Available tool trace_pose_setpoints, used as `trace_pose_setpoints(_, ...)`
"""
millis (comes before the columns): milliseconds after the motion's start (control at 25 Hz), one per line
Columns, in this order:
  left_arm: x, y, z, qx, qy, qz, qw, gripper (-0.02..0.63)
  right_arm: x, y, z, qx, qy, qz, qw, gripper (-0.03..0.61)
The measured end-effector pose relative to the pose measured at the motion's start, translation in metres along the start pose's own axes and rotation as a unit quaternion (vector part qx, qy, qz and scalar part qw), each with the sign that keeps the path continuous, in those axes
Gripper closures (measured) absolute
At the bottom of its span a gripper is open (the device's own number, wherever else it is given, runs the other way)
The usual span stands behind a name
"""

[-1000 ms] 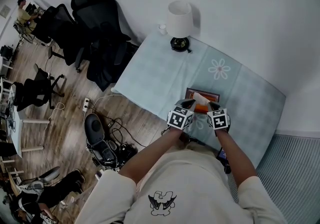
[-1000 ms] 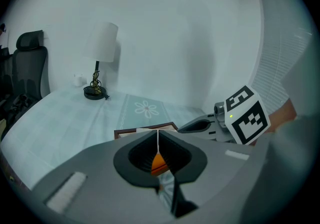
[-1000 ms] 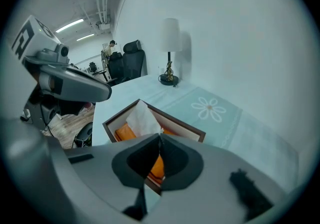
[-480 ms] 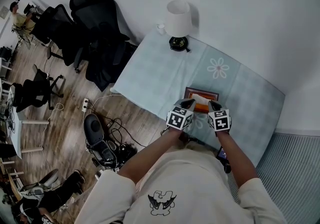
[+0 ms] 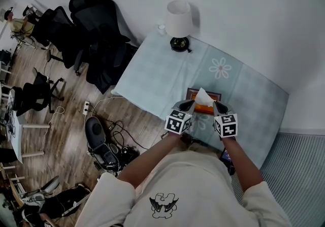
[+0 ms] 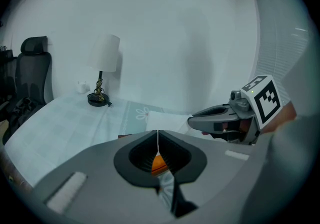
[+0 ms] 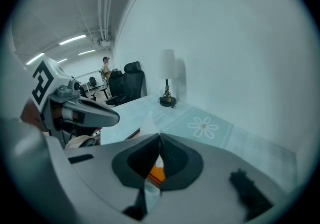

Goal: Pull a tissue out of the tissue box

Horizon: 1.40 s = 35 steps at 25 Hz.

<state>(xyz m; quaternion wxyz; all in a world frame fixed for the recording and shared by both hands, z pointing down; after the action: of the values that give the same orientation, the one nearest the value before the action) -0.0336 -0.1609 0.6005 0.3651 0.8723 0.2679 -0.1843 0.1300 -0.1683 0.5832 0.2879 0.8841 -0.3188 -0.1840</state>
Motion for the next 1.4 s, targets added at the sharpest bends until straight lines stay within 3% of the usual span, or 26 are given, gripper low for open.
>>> trace_pose_setpoints(720, 0.021, -0.049, 0.031, 0.064, 0.013, -0.016, 0.9977, 0.601, -0.003, -0.062, 0.050, 0.082, 0.028, -0.026, 0.996, 0.563)
trace_pose_setpoints(1400, 0.040, -0.075, 0.025, 0.078, 0.038, -0.023, 0.9960, 0.601, -0.015, -0.098, 0.043, 0.105, 0.030, -0.031, 0.994, 0.563)
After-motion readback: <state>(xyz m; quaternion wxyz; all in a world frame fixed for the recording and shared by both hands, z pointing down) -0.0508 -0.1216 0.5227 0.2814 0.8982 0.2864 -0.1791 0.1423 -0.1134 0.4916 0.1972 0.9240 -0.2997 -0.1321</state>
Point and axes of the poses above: the fingertips, and each gripper's own axes: y forward along the fingers, x to its right, z out of its top, the point moved 7 cm from there along -y, backward along the fingers, and after that the axes turned 15 degrees about -y, right-handed, at the moved point
